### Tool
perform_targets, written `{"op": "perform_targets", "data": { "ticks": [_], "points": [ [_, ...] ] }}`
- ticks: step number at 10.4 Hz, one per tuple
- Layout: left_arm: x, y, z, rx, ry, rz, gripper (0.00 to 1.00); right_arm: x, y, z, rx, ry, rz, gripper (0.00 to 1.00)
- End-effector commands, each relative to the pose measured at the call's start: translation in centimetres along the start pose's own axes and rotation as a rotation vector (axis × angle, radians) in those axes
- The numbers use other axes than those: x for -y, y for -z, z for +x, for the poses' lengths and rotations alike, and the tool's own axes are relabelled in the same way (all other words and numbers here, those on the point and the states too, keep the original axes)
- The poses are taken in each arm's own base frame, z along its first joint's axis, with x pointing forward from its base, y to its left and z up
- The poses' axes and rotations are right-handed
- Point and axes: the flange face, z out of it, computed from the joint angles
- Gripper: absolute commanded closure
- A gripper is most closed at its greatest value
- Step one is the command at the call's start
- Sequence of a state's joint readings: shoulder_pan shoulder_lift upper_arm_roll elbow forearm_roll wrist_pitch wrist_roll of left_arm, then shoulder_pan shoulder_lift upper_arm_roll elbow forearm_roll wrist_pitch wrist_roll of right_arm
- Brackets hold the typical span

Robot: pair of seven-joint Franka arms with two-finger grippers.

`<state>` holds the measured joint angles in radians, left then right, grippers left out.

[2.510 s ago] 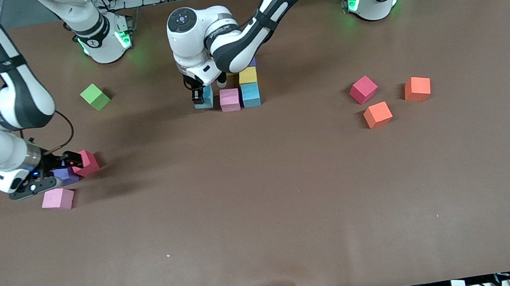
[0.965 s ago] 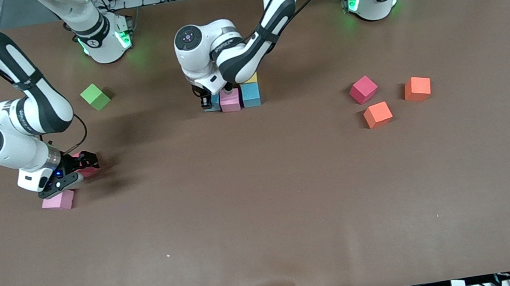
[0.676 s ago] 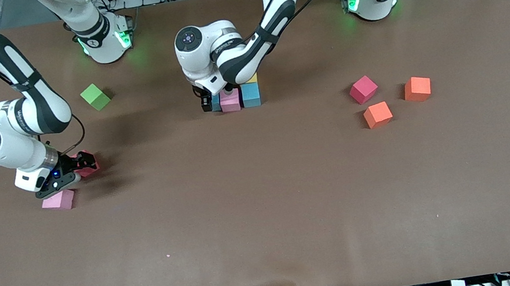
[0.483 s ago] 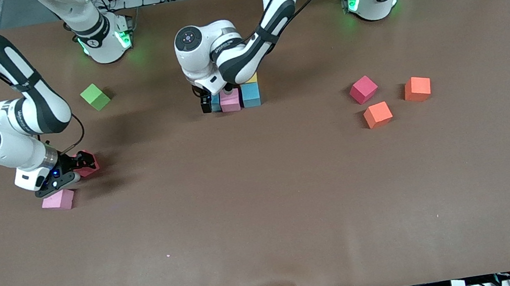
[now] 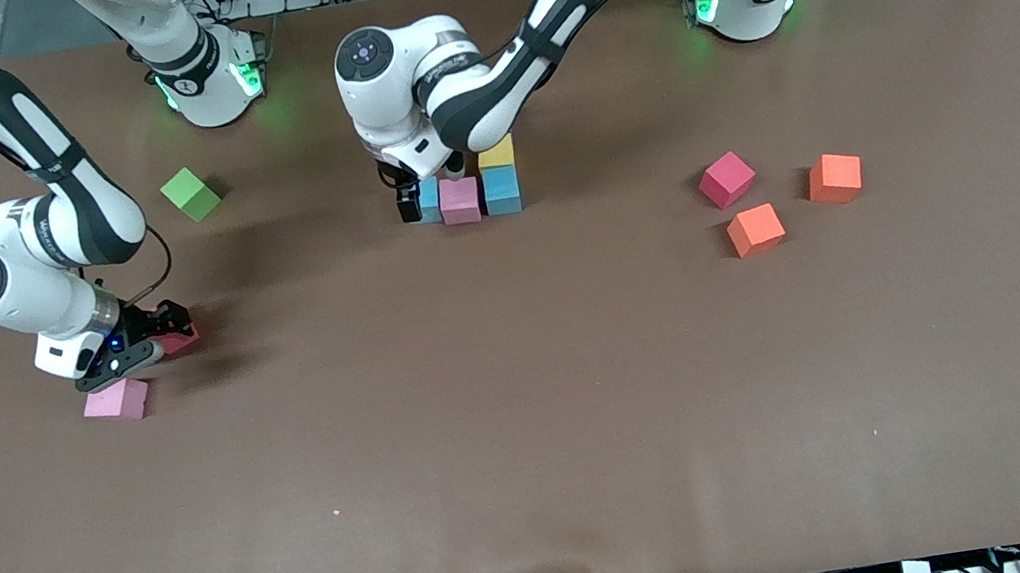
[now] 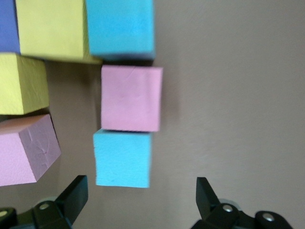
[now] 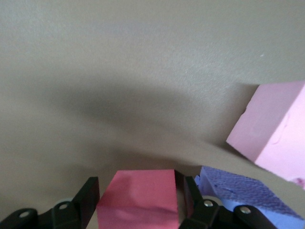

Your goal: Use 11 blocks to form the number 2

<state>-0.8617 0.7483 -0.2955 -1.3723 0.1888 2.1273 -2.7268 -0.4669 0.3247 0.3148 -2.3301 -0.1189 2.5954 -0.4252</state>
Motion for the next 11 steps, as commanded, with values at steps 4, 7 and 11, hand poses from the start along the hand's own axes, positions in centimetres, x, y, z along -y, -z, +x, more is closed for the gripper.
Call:
{"op": "perform_targets", "data": {
  "ticks": [4, 7, 11],
  "points": [
    [-8.1, 2.7, 12.9, -0.128, -0.068, 0.023, 0.00, 0.3, -1.1, -1.7, -0.005, 0.007, 0.003, 0.33],
    [-9.9, 2.0, 20.5, -0.171, -0.217, 0.059, 0.00, -2.0, -1.5, -3.2, -0.012, 0.080, -0.015, 0.53],
    [-11.4, 1.4, 30.7, -0.170, -0.571, 0.098, 0.00, -1.6, -1.1, -2.9, -0.018, 0.070, -0.017, 0.82]
  ]
}}
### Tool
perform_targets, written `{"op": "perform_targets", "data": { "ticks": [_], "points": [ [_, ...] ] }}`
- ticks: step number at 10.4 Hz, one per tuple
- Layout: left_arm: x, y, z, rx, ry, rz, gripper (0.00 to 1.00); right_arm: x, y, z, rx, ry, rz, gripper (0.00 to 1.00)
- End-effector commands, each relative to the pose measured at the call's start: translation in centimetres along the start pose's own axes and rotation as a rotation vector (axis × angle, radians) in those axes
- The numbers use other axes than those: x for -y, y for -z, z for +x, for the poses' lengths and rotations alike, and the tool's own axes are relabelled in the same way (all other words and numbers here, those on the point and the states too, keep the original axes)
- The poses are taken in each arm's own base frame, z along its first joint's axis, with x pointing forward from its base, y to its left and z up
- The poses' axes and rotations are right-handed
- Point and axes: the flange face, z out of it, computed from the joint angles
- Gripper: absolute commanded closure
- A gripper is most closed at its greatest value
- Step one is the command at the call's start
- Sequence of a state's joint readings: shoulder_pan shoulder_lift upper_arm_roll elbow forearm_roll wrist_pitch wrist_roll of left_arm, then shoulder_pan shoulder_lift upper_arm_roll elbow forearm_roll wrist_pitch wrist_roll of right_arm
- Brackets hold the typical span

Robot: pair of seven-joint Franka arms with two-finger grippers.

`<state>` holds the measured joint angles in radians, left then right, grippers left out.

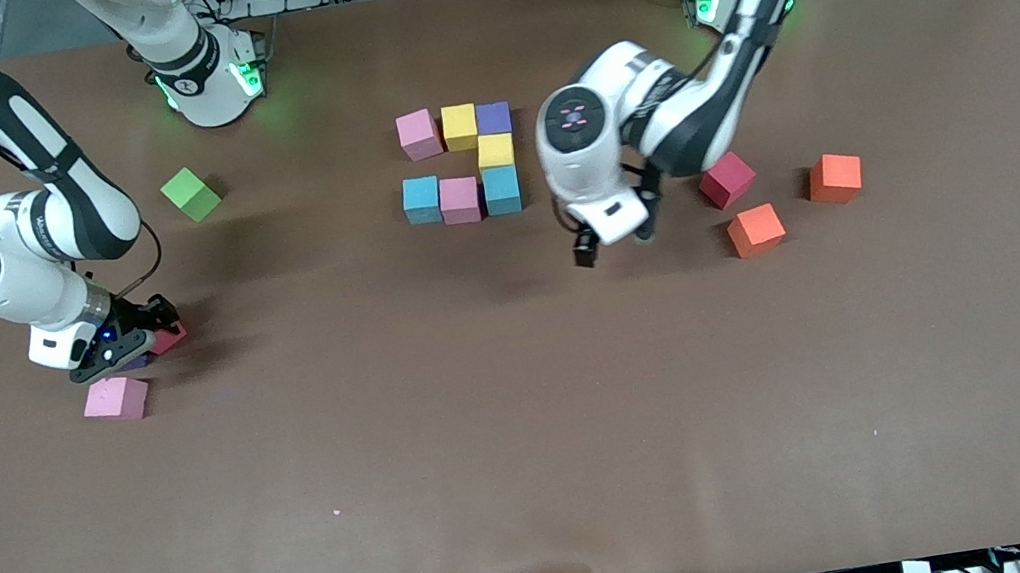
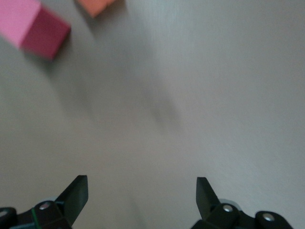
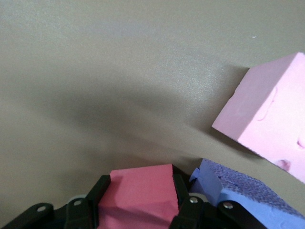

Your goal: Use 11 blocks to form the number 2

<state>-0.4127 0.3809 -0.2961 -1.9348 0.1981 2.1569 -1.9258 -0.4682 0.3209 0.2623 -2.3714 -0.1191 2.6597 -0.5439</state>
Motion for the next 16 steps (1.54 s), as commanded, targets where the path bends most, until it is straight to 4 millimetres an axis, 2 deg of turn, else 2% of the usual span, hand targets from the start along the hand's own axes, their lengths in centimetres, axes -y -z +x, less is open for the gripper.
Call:
{"op": "perform_targets", "data": {
  "ticks": [1, 4, 6, 9, 10, 11, 12, 14, 16],
  "points": [
    [1.7, -1.0, 5.1, -0.009, -0.206, 0.008, 0.00, 0.9, 0.0, 0.0, -0.006, -0.019, 0.005, 0.84],
    [2.4, -1.7, 10.1, -0.001, -0.389, 0.032, 0.00, 6.4, 1.1, 4.5, -0.041, -0.168, 0.022, 0.84],
    [2.8, -2.2, 14.2, 0.011, -0.504, 0.046, 0.00, 11.7, 2.1, 7.6, -0.066, -0.261, 0.050, 0.84],
    [3.9, -3.5, 17.1, 0.030, -0.684, 0.068, 0.00, 20.8, 2.9, 11.4, -0.031, -0.359, 0.084, 0.84],
    [4.3, -3.7, 18.7, 0.038, -0.736, 0.070, 0.00, 24.0, 2.9, 12.7, -0.015, -0.394, 0.093, 0.84],
    [4.7, -4.0, 19.2, 0.044, -0.802, 0.075, 0.00, 27.0, 2.9, 13.9, -0.007, -0.415, 0.102, 0.84],
    [5.1, -4.6, 20.7, 0.048, -0.833, 0.057, 0.00, 29.8, 3.3, 15.4, -0.008, -0.450, 0.115, 0.84],
    [6.3, -6.9, 20.8, 0.015, -0.885, -0.040, 0.00, 33.9, 4.3, 18.7, 0.044, -0.547, 0.126, 0.84],
    [7.1, -8.3, 22.2, -0.018, -0.921, -0.017, 0.00, 36.8, 4.2, 19.4, 0.073, -0.575, 0.123, 0.84]
  ]
}}
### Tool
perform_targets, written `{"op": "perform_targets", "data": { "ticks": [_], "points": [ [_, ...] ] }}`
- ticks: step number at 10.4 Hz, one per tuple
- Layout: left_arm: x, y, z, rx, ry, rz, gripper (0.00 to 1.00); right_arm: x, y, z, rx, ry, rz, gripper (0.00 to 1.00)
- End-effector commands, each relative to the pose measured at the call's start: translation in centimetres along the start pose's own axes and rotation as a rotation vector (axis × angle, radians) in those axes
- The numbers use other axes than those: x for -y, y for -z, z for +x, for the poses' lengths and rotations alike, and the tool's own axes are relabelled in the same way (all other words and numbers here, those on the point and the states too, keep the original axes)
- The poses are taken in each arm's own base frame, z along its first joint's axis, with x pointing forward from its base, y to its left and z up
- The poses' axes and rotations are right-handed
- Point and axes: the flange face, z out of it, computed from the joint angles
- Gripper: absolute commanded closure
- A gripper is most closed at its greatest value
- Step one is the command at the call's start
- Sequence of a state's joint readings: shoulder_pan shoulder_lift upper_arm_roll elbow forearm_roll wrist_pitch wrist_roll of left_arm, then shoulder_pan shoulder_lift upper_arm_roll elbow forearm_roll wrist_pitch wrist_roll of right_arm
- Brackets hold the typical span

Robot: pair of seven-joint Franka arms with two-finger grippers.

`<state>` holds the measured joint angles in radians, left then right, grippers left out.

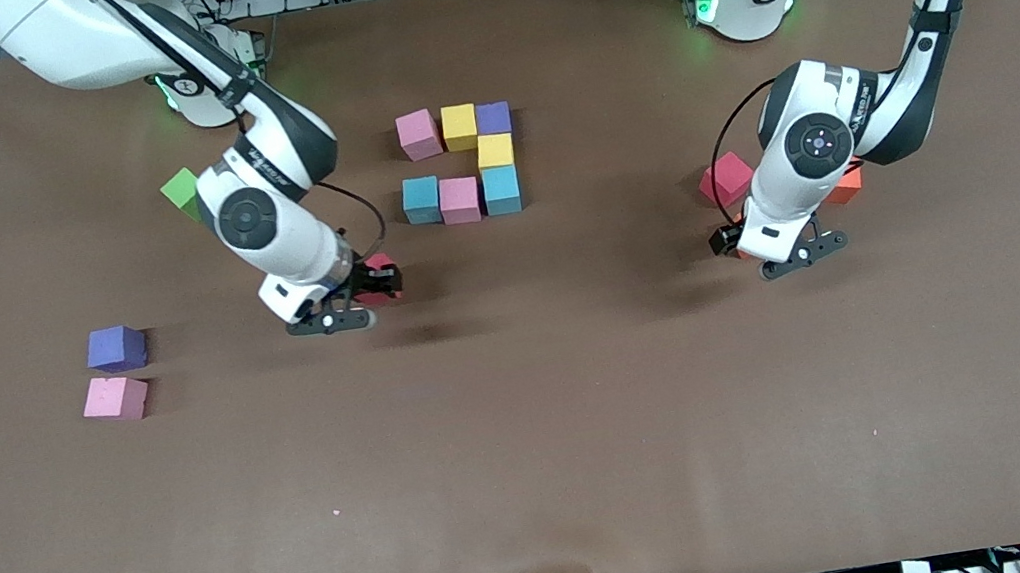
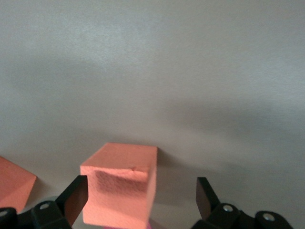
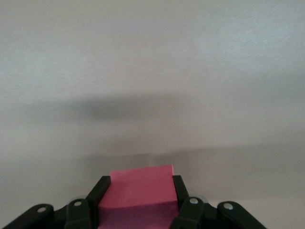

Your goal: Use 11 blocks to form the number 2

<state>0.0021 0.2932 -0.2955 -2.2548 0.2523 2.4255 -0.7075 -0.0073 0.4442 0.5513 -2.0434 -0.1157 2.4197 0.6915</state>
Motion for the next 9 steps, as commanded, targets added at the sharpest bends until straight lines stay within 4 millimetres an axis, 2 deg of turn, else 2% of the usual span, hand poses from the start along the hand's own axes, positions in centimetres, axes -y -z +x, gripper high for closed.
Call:
{"op": "perform_targets", "data": {
  "ticks": [1, 4, 6, 9],
  "points": [
    [1.3, -0.5, -0.6, -0.021, -0.054, 0.022, 0.00, 3.0, -0.9, -0.4, 0.028, -0.051, 0.008, 0.84],
    [2.0, -1.8, -0.2, 0.000, -0.074, 0.020, 0.00, 5.6, -2.6, -3.5, 0.018, -0.046, -0.048, 0.84],
    [1.7, -2.6, -0.1, -0.007, -0.076, -0.002, 0.00, 5.6, -3.9, -5.2, -0.008, -0.036, -0.108, 0.84],
    [1.7, -3.2, -0.2, 0.004, -0.076, -0.001, 0.00, 5.3, -2.5, -6.1, 0.007, -0.049, -0.074, 0.85]
  ]
}}
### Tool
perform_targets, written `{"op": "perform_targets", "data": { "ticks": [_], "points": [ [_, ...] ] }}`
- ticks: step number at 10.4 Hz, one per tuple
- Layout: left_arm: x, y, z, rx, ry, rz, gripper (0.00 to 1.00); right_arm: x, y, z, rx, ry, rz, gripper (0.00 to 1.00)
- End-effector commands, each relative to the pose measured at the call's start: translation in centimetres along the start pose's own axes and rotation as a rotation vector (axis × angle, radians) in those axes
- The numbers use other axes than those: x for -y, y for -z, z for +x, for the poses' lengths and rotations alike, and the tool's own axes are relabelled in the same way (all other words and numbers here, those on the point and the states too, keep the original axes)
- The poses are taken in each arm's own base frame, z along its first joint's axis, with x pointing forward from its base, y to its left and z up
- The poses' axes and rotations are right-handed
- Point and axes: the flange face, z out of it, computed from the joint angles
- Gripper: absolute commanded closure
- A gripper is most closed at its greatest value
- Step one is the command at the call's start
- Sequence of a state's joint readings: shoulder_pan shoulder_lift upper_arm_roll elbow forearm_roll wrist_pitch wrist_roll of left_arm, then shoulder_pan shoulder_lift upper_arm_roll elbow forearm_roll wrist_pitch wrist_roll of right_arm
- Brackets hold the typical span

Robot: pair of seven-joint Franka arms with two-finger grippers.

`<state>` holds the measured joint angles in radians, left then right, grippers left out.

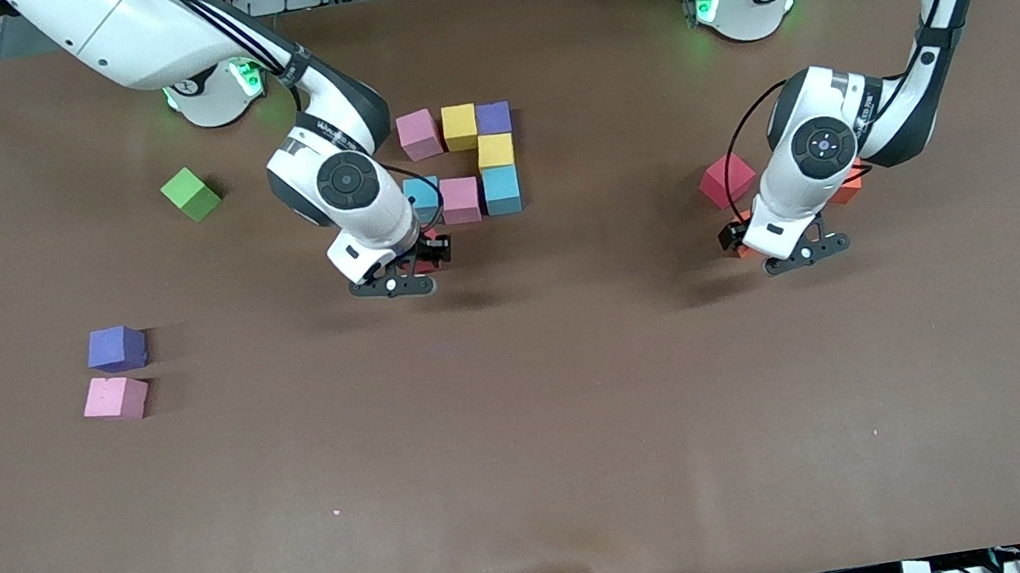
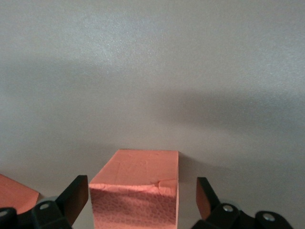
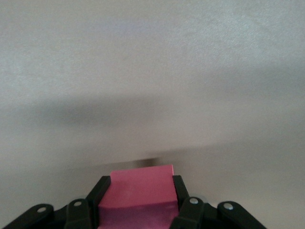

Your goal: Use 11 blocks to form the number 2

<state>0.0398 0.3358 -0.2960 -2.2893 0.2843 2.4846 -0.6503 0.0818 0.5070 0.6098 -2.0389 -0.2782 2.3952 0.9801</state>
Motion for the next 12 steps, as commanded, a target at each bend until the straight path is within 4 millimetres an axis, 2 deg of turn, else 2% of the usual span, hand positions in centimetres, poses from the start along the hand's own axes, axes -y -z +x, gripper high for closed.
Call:
{"op": "perform_targets", "data": {
  "ticks": [1, 2, 3, 4, 6, 8, 11, 12],
  "points": [
    [0.2, -0.1, 0.0, -0.013, -0.021, 0.000, 0.37, -0.9, 1.5, -0.9, -0.008, -0.012, 0.006, 0.86],
    [0.2, -0.1, -0.1, -0.013, -0.022, 0.000, 0.67, -0.9, 1.5, -1.2, -0.012, -0.030, 0.005, 0.86],
    [0.2, -0.1, -0.1, -0.013, -0.022, 0.000, 0.85, -0.7, 1.8, -1.4, -0.023, -0.044, 0.003, 0.86],
    [0.2, 0.1, 0.1, -0.017, -0.011, -0.001, 0.90, -0.2, 1.8, -1.9, -0.031, -0.057, -0.002, 0.86],
    [-0.6, 1.3, 0.1, -0.030, -0.005, -0.013, 0.90, -0.1, 1.6, -2.2, -0.067, -0.077, -0.024, 0.86],
    [-3.5, 2.9, -0.1, -0.040, 0.026, -0.054, 0.90, 0.3, 1.2, -2.7, -0.094, -0.085, -0.039, 0.87],
    [-9.3, 6.5, -0.8, 0.013, 0.066, -0.093, 0.90, 1.1, 0.4, -3.6, -0.153, -0.067, -0.064, 0.87],
    [-12.0, 6.4, -1.7, 0.029, 0.079, -0.106, 0.90, 1.4, 0.0, -3.9, -0.163, -0.057, -0.069, 0.87]
  ]
}}
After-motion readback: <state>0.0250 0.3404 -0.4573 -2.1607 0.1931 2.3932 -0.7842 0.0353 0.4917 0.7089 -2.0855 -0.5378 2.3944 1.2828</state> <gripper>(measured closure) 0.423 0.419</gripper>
